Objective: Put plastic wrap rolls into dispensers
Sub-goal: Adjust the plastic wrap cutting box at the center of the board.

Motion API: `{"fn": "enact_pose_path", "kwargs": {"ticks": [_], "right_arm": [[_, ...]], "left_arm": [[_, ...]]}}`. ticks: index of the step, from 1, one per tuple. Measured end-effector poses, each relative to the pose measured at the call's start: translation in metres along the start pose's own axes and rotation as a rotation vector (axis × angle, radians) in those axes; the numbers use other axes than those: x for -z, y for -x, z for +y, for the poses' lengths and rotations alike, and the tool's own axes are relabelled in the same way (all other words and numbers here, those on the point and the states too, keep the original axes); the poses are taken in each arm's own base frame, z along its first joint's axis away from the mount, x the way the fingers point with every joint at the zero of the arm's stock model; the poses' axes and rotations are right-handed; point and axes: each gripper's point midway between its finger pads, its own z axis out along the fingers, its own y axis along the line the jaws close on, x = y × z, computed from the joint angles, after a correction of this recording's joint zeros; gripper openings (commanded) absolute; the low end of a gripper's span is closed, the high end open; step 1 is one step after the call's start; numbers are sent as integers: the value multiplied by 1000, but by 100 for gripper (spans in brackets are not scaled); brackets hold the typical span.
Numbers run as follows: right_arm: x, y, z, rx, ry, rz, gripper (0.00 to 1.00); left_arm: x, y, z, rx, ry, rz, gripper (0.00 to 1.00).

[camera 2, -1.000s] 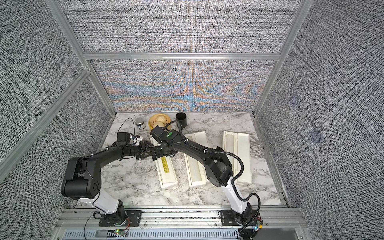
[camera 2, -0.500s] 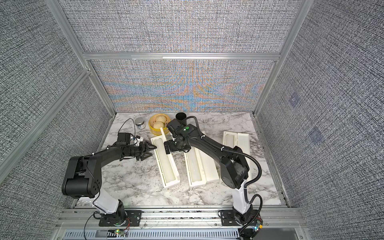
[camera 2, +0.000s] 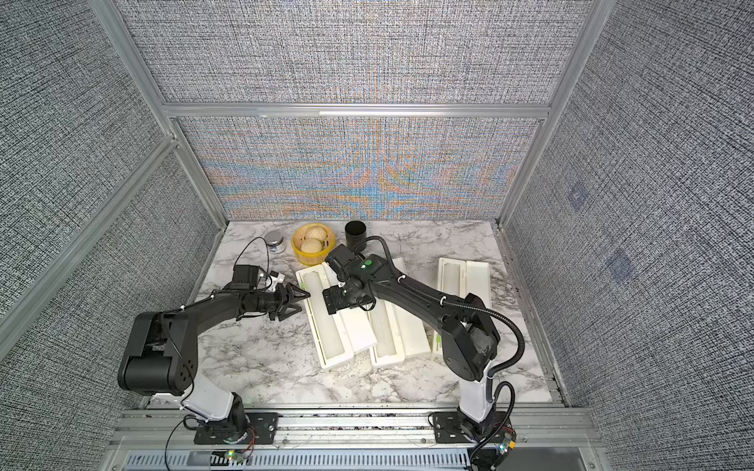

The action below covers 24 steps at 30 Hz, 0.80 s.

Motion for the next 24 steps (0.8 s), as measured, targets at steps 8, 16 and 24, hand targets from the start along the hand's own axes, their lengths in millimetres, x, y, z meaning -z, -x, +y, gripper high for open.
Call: {"fn": "enact_pose_path", "kwargs": {"ticks": [8,16,24], "right_arm": [[-29,-38,35,-5,130,90,82],[-32,-37,61,-42,235,85,82],[-24,-32,61,-52,249,66,88]], "left_arm": [[-1,2,-1,-1,-1,-1,69],[0,4,-1,-3,6,-9,69],[10,9,-11,-41,33,-19,70]]}}
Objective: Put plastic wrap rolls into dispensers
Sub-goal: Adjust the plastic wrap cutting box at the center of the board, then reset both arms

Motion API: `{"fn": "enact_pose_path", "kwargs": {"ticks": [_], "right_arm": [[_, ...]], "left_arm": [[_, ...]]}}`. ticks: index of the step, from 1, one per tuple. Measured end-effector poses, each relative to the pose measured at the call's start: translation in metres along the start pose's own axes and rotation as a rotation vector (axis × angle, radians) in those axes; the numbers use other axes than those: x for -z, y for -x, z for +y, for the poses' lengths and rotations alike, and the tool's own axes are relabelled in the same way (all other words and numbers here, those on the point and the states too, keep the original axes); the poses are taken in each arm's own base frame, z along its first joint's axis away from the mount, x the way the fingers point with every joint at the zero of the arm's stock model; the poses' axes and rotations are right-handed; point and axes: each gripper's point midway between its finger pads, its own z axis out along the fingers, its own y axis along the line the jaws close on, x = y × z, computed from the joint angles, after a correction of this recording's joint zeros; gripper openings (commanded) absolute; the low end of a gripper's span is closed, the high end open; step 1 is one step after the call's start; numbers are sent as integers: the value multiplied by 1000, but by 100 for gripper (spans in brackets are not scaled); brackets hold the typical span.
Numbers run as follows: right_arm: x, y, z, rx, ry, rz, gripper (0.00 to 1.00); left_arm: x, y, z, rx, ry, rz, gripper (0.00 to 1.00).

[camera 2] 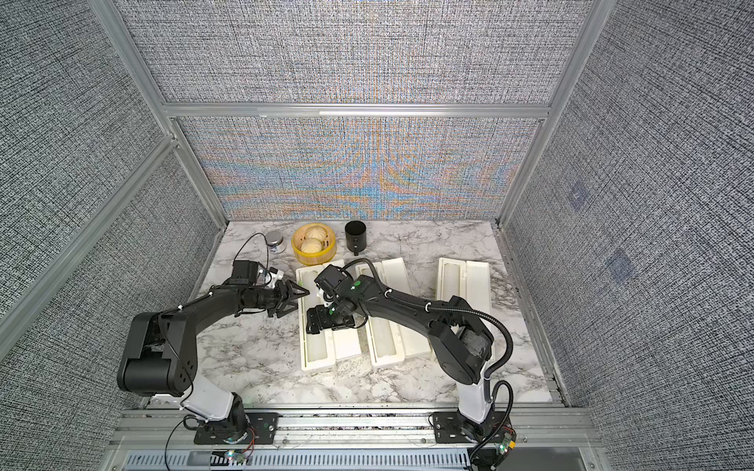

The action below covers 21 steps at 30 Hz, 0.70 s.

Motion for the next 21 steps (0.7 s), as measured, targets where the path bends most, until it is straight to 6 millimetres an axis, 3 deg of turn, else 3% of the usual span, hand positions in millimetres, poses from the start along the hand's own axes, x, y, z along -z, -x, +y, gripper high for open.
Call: {"fn": "enact_pose_path", "kwargs": {"ticks": [3,7,14,17,21], "right_arm": [[29,8,-9,11,-15,-67,92],[81,26,-52,-12,-91,-211,98],[174,39,-162,-53,-358,-488,99],[199,35,-212,-64,-487,-572,99],[223,19,-279,-115,-650,-667,99]], "left_arm": [[13,7,-3,-26,23,-29,72],[34,22,-6,-77,86,-90,77],[84,52,-9,-261,321,-331,95],[106,63,5,-306,452,-465,100],[127,71,35,-346,603,-623,99]]}}
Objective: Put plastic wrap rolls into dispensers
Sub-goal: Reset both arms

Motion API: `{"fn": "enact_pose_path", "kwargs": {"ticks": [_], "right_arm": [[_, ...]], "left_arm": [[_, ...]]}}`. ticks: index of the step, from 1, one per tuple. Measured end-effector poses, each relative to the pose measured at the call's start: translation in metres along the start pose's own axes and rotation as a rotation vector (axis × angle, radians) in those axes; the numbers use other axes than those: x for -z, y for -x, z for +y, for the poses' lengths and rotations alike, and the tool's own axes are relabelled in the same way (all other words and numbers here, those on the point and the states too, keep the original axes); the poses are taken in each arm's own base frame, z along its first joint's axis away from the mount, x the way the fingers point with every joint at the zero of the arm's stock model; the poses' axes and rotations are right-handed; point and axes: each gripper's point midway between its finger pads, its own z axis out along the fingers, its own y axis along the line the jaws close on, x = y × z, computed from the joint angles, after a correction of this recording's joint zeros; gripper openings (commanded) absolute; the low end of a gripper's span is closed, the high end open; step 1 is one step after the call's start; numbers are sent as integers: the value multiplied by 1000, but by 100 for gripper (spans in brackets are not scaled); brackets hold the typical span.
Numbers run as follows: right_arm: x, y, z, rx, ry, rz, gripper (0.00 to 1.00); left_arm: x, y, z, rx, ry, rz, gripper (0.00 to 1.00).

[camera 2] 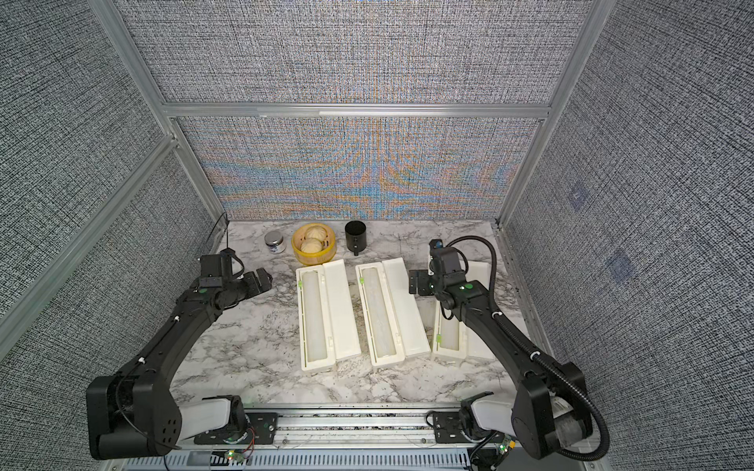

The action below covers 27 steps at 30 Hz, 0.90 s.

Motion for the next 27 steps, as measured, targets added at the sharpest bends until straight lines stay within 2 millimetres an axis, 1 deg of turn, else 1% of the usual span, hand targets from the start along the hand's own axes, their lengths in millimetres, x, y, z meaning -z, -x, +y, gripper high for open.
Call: {"fn": "enact_pose_path", "kwargs": {"ticks": [1,3,6,8,10,12,14,17,18,21,22,24,25,26,27], "right_arm": [[-3,-5,-13,-5,-25,-19,99],[-9,-14,-31,1,-60,-59,99],[-19,-28,-53,8,-113,-113,99],[-24,-35,-66,-2,-141,-139,99],[-28,-37,-77,-12,-164,-165,99],[-31,-38,-83,-18,-179,-183,99],[-34,-41,-88,-20,-188,-202,99],[-42,-52,-95,-23,-195,-216,99],[-45,-55,-97,-25,-195,-221,99],[-48,-53,-93,-20,-146,-313,99],[-52,-53,-88,-2,-122,-344,99],[-56,-43,-81,23,-79,-418,99],[-57,-38,-78,33,-64,-437,99],[-58,-31,-76,38,-53,-430,99],[-61,-23,-74,35,-40,-427,99]], "left_arm": [[-2,-2,7,-7,25,-28,99],[-5,-4,17,-38,60,-88,99],[-15,-8,26,-87,72,-177,99],[-19,-13,30,-110,81,-204,99],[-15,-5,30,-141,84,-266,99],[-12,3,28,-168,81,-326,99],[-15,-3,32,-184,90,-355,99],[-31,-25,37,-234,99,-345,99],[-34,-30,37,-254,97,-346,100],[-43,-24,34,-273,89,-398,99],[-51,-25,35,-278,88,-411,99],[-65,-37,41,-284,100,-365,99],[-66,-37,42,-284,107,-344,99],[-62,-22,36,-287,103,-366,100],[-56,1,27,-289,93,-441,99]]}}
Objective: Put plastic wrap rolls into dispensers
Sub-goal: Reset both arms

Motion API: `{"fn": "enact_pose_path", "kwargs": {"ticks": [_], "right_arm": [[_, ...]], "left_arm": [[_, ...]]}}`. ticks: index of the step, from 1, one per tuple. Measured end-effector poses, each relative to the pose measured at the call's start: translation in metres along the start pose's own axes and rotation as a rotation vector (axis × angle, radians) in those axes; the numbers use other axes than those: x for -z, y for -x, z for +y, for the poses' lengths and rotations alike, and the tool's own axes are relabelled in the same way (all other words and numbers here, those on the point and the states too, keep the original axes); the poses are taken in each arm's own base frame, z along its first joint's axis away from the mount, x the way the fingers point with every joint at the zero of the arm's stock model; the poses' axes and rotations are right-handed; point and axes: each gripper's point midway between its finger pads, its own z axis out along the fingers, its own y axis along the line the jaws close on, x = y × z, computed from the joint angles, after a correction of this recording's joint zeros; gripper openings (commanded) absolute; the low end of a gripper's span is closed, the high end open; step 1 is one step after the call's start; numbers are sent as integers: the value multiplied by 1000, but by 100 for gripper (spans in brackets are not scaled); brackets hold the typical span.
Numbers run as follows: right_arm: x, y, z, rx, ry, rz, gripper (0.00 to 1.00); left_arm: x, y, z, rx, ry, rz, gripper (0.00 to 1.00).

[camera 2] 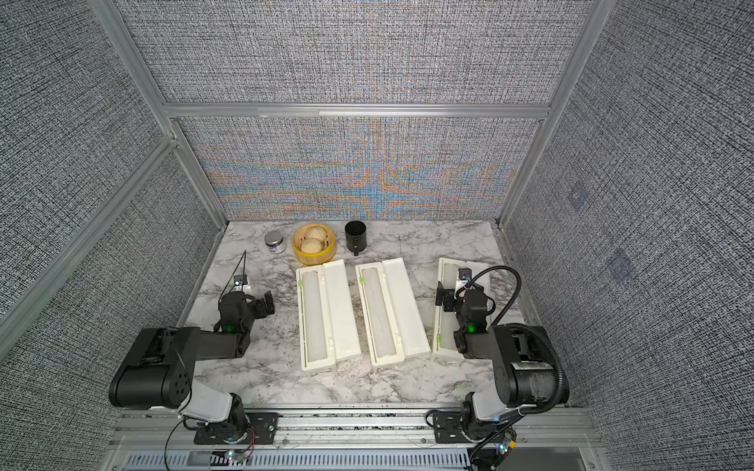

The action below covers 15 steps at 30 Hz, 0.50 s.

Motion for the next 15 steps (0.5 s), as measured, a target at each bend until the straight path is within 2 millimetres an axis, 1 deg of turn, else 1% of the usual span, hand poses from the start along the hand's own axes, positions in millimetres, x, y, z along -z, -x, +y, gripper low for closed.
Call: {"fn": "enact_pose_path", "kwargs": {"ticks": [1,2,3,4,5,8,11,15], "right_arm": [[-4,4,1,-2,2,-5,99],[-5,1,2,0,4,2,99],[-5,-4,3,16,5,21,99],[-5,-4,4,17,4,23,99],[-5,-3,4,17,6,24,99],[-5,-4,5,22,8,33,99],[-5,-5,5,26,7,37,99],[-6,-4,5,29,7,38,99]], "left_arm": [[-1,10,-1,0,1,-45,99],[-2,15,-3,0,-7,-76,100],[-1,7,-4,-7,-11,-53,100],[-1,-4,-4,-14,-12,-12,99],[-1,-7,-4,-18,-11,1,99],[0,1,-3,-13,-7,-35,99],[0,-1,-3,-14,-8,-33,100],[1,1,-3,-12,-9,-42,99]]}}
